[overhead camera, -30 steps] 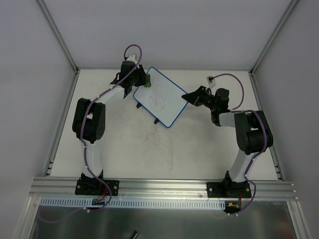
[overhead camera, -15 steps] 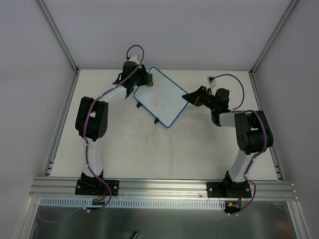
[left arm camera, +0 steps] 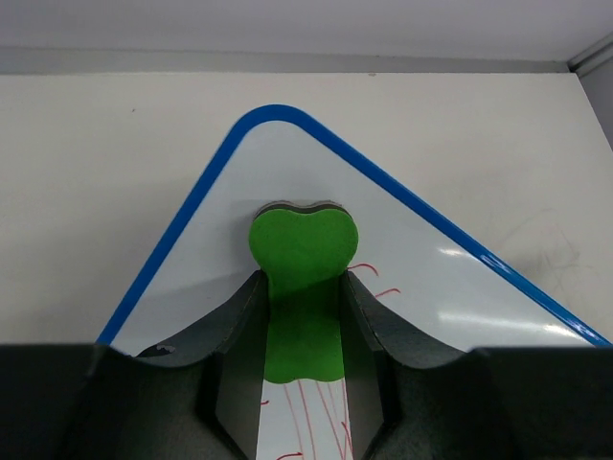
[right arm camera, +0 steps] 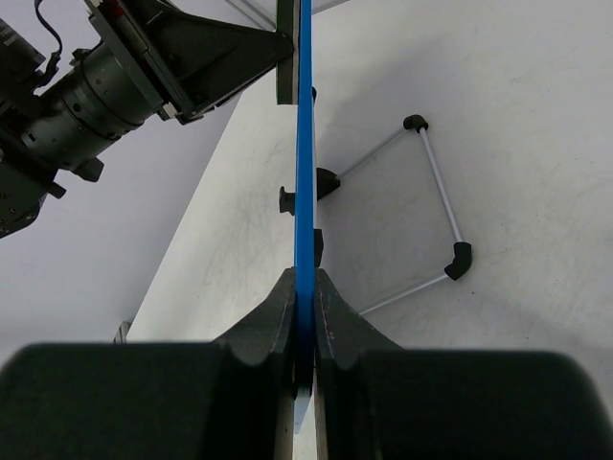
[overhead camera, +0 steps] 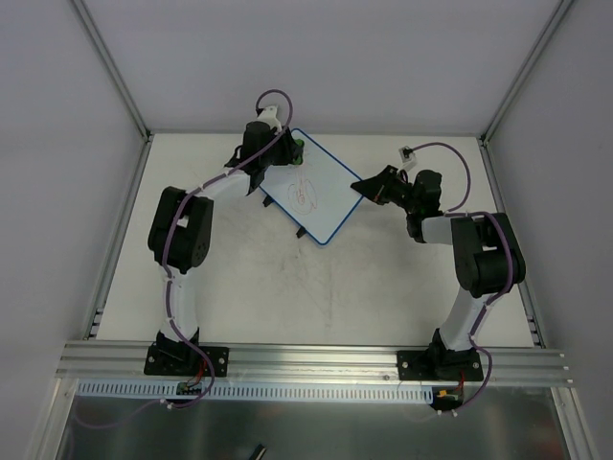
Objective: Erase the whiteboard
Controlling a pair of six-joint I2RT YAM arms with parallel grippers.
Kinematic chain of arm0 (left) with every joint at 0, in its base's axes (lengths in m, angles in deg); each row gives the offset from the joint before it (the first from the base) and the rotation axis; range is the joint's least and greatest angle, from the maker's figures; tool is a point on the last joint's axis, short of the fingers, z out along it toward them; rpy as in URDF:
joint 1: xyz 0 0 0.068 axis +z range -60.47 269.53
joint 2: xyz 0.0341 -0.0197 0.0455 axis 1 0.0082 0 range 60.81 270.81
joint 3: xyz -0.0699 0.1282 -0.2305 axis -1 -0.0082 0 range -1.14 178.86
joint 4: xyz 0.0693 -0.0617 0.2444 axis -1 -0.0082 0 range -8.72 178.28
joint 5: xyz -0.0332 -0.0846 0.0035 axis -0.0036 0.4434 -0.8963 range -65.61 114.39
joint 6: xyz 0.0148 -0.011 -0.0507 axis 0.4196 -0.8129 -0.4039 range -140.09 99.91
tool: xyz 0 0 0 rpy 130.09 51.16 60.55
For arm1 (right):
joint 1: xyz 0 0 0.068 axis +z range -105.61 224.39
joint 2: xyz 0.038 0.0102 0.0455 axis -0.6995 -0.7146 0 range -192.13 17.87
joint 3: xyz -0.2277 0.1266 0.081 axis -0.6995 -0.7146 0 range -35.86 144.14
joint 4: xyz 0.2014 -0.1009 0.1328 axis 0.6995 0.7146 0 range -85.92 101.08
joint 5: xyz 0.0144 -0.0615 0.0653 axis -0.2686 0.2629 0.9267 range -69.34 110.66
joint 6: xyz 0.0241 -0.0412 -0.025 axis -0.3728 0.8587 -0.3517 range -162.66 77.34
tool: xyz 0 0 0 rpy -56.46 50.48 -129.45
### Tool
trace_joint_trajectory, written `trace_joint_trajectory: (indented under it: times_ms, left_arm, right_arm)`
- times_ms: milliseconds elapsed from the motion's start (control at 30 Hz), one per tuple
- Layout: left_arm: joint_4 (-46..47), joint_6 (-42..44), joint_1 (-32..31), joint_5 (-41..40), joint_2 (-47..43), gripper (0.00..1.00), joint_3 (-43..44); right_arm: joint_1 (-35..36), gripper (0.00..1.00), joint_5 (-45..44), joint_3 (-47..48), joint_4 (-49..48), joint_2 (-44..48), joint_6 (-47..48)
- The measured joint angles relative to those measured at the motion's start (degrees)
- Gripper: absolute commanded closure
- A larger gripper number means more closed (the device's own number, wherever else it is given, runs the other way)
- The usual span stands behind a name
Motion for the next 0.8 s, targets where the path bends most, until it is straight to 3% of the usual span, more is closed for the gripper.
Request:
trace_joint_trajectory:
  times_ms: [433, 800]
  left_arm:
    - [1.68, 11.69, -6.80, -1.84, -1.22, 1.00, 0.00]
    - [1.18, 9.90, -6.86, -2.67, -1.42, 1.00, 0.11]
  right_arm:
    - [-0.26, 1.00, -0.02, 0.00, 0.09, 0.00, -0.07]
    - [-0.26, 1.00, -0.09, 0.00, 0.07, 0.00, -0.07]
